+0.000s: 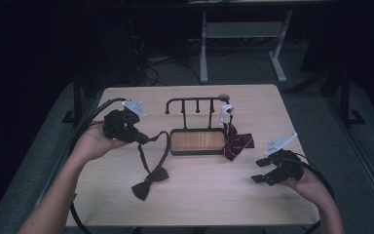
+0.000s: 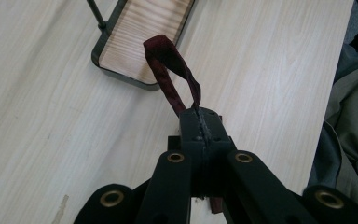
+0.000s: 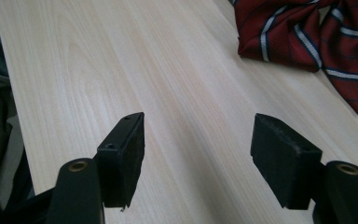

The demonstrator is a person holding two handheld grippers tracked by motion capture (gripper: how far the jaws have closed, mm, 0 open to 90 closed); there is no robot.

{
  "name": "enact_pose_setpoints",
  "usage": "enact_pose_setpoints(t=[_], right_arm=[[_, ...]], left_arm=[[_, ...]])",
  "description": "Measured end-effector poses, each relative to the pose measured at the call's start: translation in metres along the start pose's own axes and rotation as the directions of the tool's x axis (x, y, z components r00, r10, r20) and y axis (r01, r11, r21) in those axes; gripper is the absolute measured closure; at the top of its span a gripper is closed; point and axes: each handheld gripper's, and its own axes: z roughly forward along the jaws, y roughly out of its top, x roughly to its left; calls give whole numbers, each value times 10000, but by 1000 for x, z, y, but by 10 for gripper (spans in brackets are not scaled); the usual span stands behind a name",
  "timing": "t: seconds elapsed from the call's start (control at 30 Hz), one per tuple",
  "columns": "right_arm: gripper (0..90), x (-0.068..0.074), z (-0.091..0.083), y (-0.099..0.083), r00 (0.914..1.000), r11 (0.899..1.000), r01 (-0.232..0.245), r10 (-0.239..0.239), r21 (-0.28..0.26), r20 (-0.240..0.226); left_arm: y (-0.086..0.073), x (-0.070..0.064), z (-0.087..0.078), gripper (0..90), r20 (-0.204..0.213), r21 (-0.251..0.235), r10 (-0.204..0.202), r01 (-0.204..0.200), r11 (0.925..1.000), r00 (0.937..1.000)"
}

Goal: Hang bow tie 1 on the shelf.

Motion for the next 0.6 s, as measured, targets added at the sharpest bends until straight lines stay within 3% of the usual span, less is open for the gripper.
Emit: enact_pose_setpoints(t=[0.6], right_arm=[[347,0,-3,1,10000,10000,-15,15,-39,49]], left_arm=[[15,18,-12,899,-26,-132,-97,97,9999,9999]])
